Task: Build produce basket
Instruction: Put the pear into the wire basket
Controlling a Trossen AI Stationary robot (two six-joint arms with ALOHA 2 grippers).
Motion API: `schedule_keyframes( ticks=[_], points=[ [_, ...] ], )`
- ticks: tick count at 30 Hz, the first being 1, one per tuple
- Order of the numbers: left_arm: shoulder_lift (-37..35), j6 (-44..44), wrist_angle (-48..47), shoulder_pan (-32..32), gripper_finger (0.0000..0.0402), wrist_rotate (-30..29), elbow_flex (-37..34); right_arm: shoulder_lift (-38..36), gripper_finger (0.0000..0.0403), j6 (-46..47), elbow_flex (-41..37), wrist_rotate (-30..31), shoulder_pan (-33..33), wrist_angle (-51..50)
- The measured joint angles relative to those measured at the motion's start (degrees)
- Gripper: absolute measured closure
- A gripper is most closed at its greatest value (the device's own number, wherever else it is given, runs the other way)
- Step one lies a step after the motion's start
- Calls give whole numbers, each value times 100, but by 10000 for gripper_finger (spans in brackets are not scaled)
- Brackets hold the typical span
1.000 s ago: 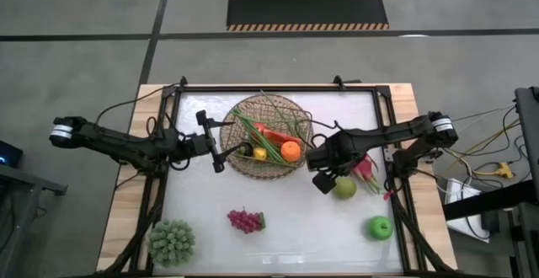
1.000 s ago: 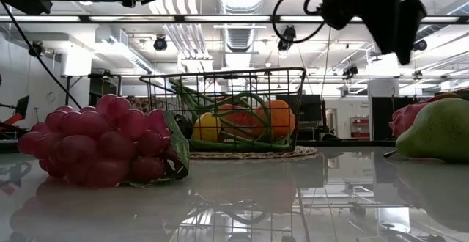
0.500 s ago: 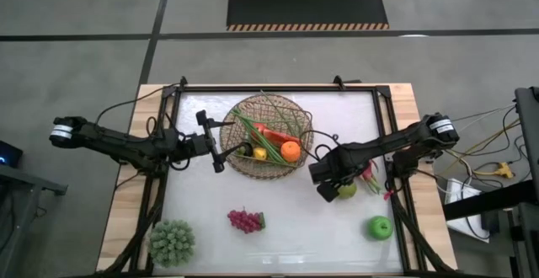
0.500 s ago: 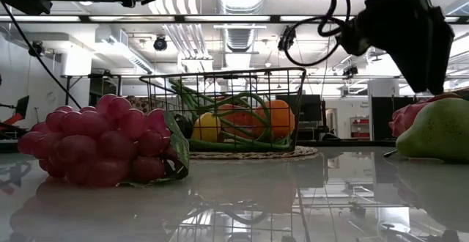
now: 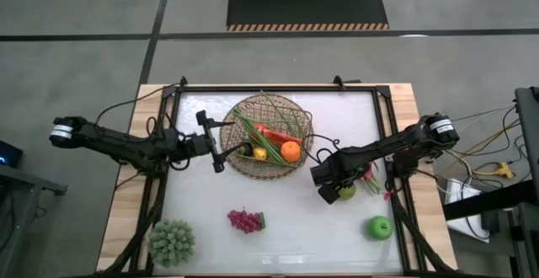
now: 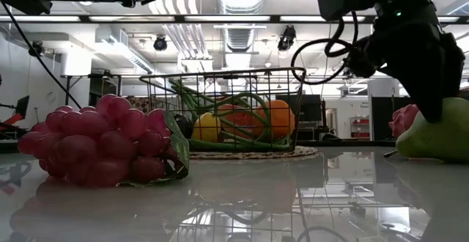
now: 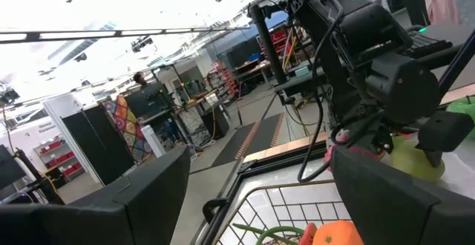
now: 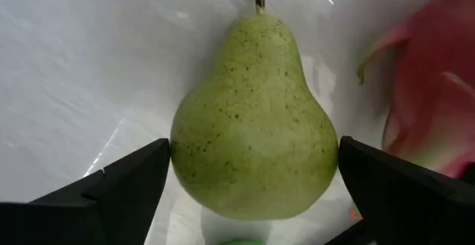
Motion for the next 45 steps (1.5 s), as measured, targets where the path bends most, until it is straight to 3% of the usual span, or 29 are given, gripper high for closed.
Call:
schedule_keyframes(
  ticks=[7, 16, 25, 29, 37, 45],
  points=[
    [1, -1, 1, 0, 95, 0, 0, -8, 36, -2, -250, -26, -2, 344],
    [1, 0, 1, 0, 95, 0, 0, -2, 87, -34, -187, 0, 0, 416],
    [1, 0, 0, 0, 95, 1, 0, -47, 85, -913, 76, 35, 64, 527],
    [1, 0, 0, 2, 95, 0, 0, -83, 88, -1954, 75, 57, 136, 1279],
    [2, -31, 3, 0, 95, 3, 0, -85, 88, -3433, 18, 917, 167, 3233],
    [2, -606, 49, -9, 95, 161, 0, -85, 89, -5114, -93, 1518, 225, 5071]
  ],
)
